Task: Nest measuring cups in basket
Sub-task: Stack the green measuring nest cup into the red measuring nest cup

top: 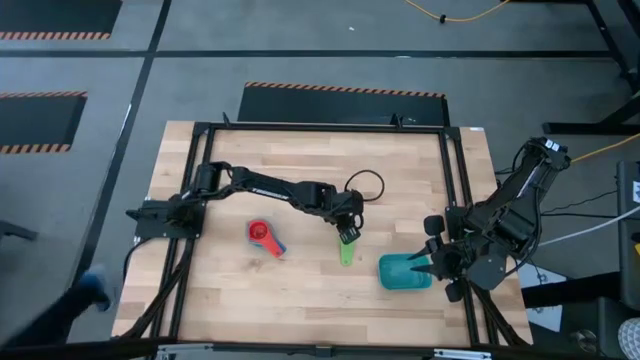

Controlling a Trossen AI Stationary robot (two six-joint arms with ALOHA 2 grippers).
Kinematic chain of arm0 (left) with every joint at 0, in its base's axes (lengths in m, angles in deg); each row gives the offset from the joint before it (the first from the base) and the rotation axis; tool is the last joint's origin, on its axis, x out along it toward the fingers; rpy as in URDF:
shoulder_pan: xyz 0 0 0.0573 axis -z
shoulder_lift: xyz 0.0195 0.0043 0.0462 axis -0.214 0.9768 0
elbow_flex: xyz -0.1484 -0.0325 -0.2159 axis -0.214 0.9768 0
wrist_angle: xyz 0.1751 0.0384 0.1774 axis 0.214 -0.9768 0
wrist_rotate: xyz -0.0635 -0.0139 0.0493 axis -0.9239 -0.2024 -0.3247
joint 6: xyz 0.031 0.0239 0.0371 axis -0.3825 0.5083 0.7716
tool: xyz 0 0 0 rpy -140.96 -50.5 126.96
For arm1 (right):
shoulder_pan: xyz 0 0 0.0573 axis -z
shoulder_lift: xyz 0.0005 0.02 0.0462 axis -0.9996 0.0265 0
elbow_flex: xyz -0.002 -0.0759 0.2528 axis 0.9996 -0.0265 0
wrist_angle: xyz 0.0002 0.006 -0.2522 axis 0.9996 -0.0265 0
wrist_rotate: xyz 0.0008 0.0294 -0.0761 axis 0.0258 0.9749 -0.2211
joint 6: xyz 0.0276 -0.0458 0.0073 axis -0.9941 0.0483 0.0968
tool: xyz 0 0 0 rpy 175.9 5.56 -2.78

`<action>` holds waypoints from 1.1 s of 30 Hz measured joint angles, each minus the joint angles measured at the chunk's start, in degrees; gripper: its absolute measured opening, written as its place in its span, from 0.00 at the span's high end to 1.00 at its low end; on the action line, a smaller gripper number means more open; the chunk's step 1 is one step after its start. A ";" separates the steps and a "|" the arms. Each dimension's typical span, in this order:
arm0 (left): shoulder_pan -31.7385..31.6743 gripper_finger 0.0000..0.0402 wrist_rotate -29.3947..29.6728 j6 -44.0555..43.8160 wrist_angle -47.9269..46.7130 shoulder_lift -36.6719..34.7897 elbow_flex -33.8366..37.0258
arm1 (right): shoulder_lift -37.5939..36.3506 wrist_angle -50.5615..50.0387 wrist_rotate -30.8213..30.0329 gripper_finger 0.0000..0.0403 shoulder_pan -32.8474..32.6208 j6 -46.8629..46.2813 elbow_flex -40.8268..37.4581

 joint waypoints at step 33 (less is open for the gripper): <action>2.71 0.72 5.58 -1.82 -3.72 1.05 -0.04 | 0.00 0.02 -0.02 0.72 0.00 -0.02 0.00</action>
